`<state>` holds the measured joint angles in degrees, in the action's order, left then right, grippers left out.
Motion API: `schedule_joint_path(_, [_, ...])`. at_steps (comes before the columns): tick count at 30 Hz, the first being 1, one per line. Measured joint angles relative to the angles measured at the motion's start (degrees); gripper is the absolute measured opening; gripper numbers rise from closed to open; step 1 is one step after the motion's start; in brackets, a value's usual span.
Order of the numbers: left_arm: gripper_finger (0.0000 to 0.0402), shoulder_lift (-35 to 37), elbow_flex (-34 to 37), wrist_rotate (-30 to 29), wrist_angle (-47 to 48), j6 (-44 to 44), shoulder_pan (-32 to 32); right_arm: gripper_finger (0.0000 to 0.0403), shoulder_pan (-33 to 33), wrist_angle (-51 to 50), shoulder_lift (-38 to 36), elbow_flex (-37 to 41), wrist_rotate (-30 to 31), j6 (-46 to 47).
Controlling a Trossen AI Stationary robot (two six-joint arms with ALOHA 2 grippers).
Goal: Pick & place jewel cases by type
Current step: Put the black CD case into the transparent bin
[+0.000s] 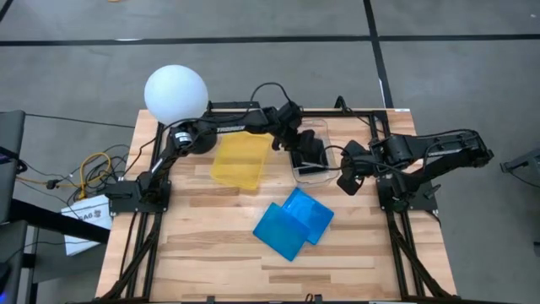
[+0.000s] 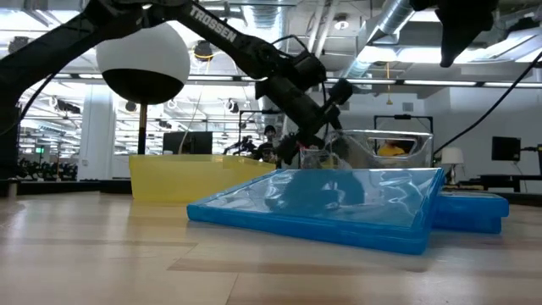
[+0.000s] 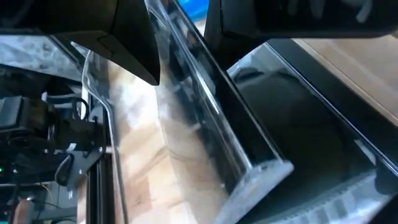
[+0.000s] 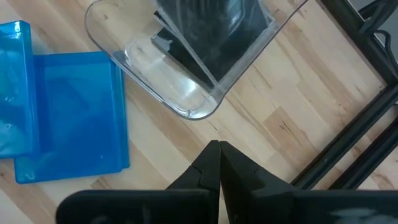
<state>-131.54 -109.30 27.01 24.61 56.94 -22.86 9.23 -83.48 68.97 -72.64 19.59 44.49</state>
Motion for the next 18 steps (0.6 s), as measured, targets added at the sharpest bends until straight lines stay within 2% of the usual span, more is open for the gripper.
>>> schedule_joint_path(3, [0.0111,0.02,-0.17,-0.06,0.53,-1.27,-0.69,0.0,0.0,0.02,-0.01,0.0,-0.02,0.0])
schedule_joint_path(12, [0.0112,0.5,-1.0,6.28,0.48,-3.67,-2.18,0.0,0.0,0.22,0.0,0.0,0.0,-0.02])
schedule_joint_path(18, [0.0126,0.5,-1.0,8.67,0.71,-3.75,-2.66,0.0,0.0,0.22,0.0,0.0,0.0,-0.14])
